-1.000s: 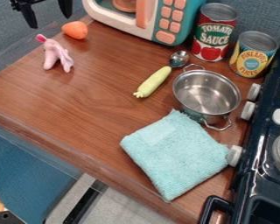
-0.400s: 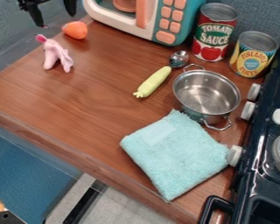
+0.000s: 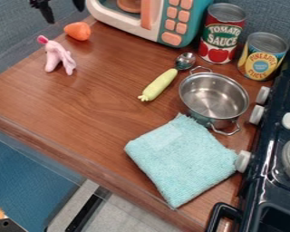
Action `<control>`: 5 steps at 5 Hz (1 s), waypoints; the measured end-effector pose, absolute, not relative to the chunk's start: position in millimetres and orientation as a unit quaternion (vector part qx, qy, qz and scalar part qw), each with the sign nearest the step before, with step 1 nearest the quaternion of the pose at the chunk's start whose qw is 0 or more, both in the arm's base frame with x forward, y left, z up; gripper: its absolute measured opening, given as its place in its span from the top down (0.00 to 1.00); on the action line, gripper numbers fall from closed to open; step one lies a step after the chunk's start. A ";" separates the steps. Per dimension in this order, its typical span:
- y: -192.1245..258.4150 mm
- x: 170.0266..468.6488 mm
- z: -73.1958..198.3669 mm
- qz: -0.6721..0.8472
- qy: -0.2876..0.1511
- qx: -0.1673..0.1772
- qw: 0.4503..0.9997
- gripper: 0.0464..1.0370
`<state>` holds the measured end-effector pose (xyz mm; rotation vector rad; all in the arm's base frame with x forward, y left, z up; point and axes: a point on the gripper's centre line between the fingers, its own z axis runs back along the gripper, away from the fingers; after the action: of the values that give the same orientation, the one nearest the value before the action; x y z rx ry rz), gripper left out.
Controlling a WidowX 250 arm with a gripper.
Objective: Move the orange object on the left lower corner of the table
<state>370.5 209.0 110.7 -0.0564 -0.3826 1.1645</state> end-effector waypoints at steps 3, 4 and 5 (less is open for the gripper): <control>209.5 388.7 79.6 0.550 -0.159 -0.015 0.820 0.04; 208.7 393.8 71.1 0.550 -0.148 -0.024 0.822 0.04; 207.2 399.9 60.6 0.550 -0.131 -0.035 0.824 0.07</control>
<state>399.9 207.2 60.6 -0.0750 -0.2792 1.1685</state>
